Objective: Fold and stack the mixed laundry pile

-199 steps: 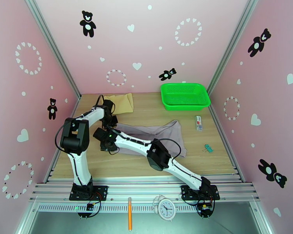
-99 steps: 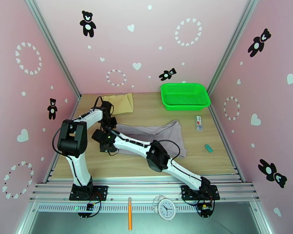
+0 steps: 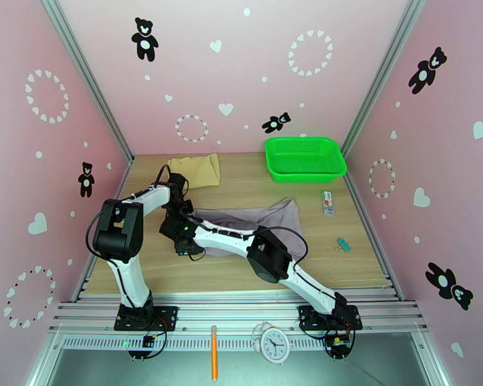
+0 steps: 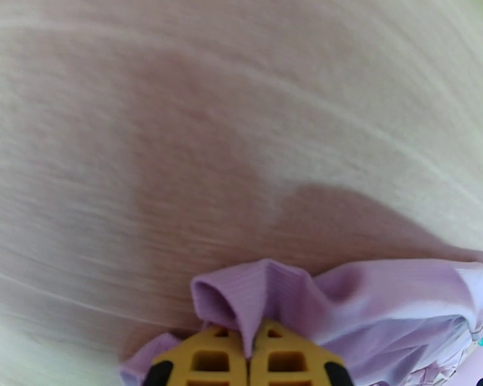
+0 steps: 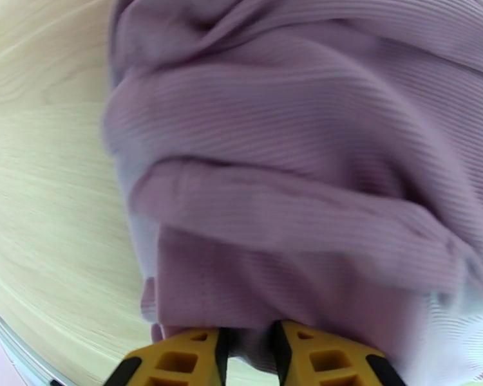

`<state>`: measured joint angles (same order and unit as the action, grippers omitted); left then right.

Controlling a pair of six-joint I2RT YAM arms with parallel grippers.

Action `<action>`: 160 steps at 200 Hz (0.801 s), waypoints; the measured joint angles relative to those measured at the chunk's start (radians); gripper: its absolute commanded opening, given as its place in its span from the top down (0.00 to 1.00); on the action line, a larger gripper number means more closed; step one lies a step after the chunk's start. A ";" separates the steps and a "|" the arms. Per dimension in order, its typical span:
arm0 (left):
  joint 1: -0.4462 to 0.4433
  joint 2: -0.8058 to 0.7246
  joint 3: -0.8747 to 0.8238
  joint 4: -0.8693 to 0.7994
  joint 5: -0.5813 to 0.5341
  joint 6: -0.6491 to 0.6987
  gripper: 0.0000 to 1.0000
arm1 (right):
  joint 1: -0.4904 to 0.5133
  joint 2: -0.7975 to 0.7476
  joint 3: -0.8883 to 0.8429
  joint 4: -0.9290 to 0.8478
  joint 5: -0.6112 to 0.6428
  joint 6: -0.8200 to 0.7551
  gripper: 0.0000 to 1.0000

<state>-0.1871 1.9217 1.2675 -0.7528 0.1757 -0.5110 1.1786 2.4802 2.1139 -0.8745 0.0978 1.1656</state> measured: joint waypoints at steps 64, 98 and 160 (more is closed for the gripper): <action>-0.063 0.000 -0.001 0.024 -0.009 -0.024 1.00 | 0.000 -0.047 -0.078 0.024 0.026 -0.048 1.00; -0.063 -0.003 -0.001 0.017 -0.034 -0.024 1.00 | 0.005 -0.053 -0.080 0.035 0.021 -0.085 1.00; -0.049 -0.056 0.031 -0.072 -0.092 -0.002 1.00 | 0.009 -0.068 -0.097 0.058 0.011 -0.138 1.00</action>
<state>-0.2363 1.8656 1.2980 -0.8246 0.0834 -0.5133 1.1873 2.4119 2.0174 -0.8162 0.1085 1.0279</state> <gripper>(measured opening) 0.069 0.044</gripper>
